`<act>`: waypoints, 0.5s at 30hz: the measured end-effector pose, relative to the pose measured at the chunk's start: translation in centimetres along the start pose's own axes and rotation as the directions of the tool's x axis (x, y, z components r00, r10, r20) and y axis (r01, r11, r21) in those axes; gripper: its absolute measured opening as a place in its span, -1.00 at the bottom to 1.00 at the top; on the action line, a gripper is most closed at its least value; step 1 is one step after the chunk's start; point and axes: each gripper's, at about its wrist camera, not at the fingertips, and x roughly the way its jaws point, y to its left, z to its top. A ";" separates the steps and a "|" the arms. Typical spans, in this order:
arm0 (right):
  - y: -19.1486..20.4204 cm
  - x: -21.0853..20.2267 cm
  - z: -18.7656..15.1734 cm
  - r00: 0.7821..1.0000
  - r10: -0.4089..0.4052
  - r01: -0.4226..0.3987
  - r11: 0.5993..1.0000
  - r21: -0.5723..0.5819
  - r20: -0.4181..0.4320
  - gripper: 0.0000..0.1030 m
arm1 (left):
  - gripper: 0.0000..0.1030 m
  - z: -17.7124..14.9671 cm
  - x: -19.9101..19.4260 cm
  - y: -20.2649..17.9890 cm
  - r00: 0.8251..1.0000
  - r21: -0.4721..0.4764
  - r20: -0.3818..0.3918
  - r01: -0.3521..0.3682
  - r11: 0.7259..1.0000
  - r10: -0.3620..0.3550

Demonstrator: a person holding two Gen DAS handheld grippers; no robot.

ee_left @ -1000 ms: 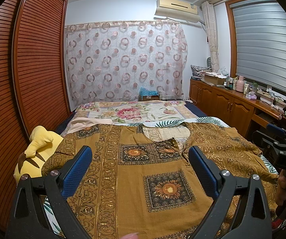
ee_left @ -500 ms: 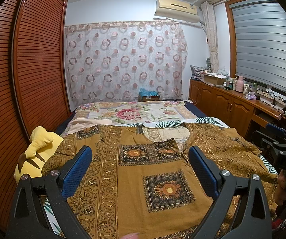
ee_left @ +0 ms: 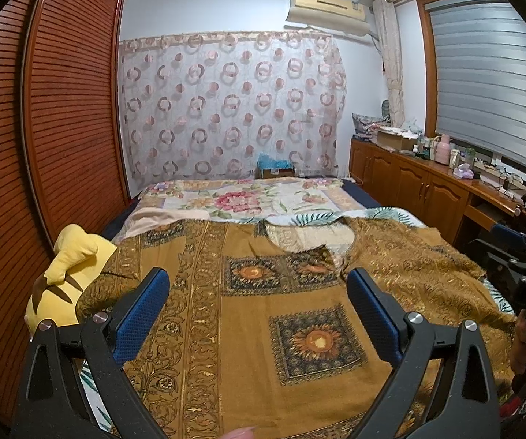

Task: Fold small clothes
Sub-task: 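Lower the left tool to the shirt's sleeve and close on it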

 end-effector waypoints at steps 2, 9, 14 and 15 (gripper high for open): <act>-0.1 0.3 0.1 1.000 0.008 -0.008 1.000 -0.004 -0.012 1.00 | 0.90 -1.0 0.9 1.1 1.000 -0.001 -0.018 -0.007 1.000 0.007; 0.2 1.3 0.5 0.998 0.048 -0.049 0.998 -0.027 -0.040 1.00 | 0.90 -1.6 2.4 3.8 0.997 0.003 -0.081 -0.017 1.000 0.017; 0.0 1.9 0.8 0.996 0.059 -0.062 0.997 -0.047 -0.061 1.00 | 0.90 -2.3 3.5 5.3 0.992 0.017 -0.123 -0.028 0.999 0.030; -0.1 2.2 0.8 0.996 0.063 -0.066 0.997 -0.049 -0.068 1.00 | 0.90 -2.5 3.6 5.6 0.991 0.018 -0.129 -0.028 0.999 0.030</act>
